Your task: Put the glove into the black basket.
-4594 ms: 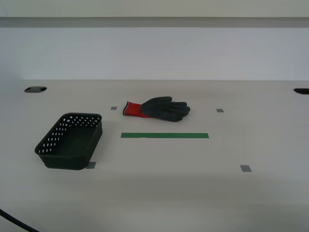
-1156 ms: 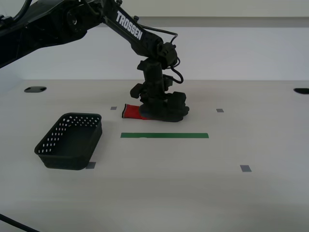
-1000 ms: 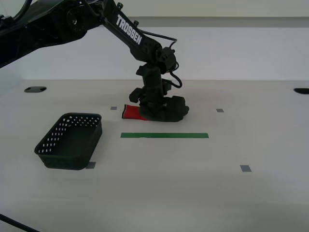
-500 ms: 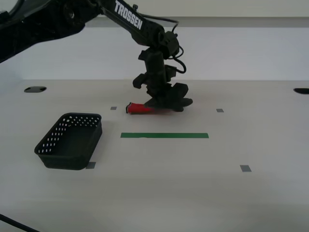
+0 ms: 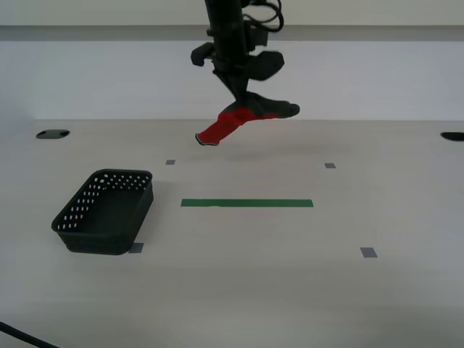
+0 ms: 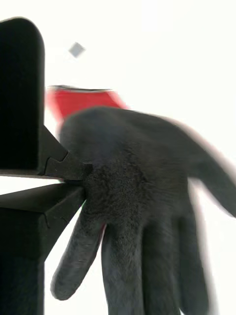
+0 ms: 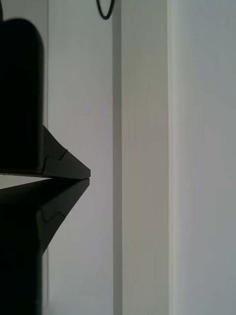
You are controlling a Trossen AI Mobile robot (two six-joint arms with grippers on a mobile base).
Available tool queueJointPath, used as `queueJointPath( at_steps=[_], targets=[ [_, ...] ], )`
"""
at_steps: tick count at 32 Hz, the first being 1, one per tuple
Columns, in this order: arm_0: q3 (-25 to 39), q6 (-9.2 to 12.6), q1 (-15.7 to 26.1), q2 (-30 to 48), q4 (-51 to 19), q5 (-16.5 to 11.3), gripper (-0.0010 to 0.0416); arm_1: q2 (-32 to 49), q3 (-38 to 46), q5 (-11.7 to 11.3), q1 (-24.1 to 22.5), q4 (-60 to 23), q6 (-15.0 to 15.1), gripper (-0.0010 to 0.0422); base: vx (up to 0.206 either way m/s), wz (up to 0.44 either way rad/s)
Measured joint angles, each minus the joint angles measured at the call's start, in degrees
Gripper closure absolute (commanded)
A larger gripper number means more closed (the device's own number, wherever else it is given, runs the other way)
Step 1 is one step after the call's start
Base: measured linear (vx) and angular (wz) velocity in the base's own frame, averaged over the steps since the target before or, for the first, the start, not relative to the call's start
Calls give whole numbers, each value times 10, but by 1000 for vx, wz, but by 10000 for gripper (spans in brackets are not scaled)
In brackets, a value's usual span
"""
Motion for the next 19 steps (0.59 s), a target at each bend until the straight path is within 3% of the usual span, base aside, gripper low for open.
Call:
queueJointPath(
  at_steps=[5,12,17,18,19],
  targets=[
    [0,0,0,0,-1,0,405,-37,-2,2,1,-63,24,414,0,0],
    [0,0,0,0,0,0,405,-110,-5,5,5,-98,33,414,0,0],
    [0,0,0,0,0,0,405,-234,-131,2,25,-78,34,414,0,0],
    [0,0,0,0,-1,0,405,-274,-201,4,30,-55,31,413,0,0],
    [0,0,0,0,-1,0,405,-283,-204,0,35,-58,30,413,0,0]
  ],
)
